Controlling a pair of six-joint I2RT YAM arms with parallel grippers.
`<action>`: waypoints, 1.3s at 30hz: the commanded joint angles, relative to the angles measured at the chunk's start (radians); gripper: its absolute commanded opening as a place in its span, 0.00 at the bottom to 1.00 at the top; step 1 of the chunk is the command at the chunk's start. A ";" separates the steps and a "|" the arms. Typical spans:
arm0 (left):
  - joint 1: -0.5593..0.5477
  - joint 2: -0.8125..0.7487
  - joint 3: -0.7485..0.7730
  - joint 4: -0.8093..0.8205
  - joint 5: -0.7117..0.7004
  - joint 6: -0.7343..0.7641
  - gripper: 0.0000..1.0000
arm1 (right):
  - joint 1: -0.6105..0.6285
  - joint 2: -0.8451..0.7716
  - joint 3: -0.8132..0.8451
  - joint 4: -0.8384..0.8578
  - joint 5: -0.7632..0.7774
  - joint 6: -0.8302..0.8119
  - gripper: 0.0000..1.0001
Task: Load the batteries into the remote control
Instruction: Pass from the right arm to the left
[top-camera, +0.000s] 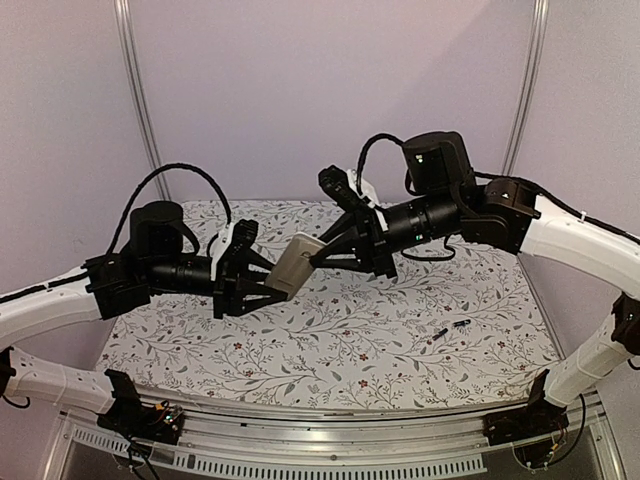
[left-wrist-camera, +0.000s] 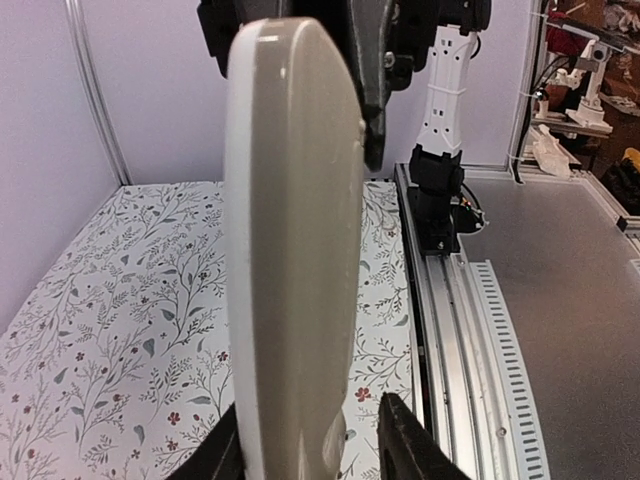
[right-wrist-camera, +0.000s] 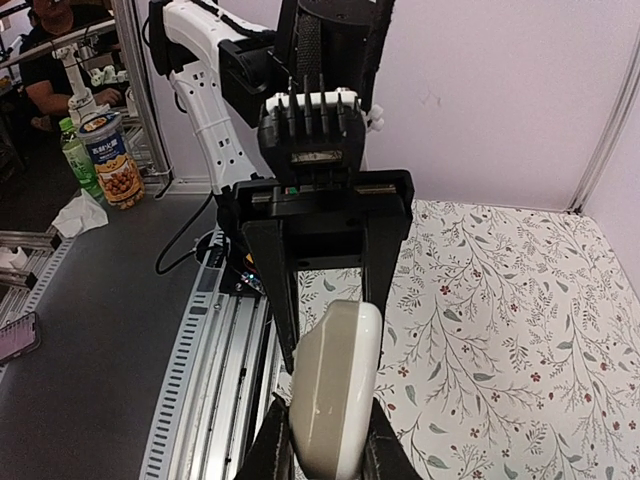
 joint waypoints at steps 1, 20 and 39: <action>-0.014 0.006 -0.004 0.006 -0.001 0.000 0.39 | 0.006 0.006 0.030 -0.036 -0.027 -0.037 0.00; -0.016 0.027 -0.001 0.029 0.050 -0.028 0.00 | 0.006 0.003 0.033 -0.016 -0.042 -0.058 0.00; -0.059 0.006 -0.009 0.196 -0.350 -0.256 0.00 | 0.167 -0.270 -0.471 0.751 0.654 -0.300 0.80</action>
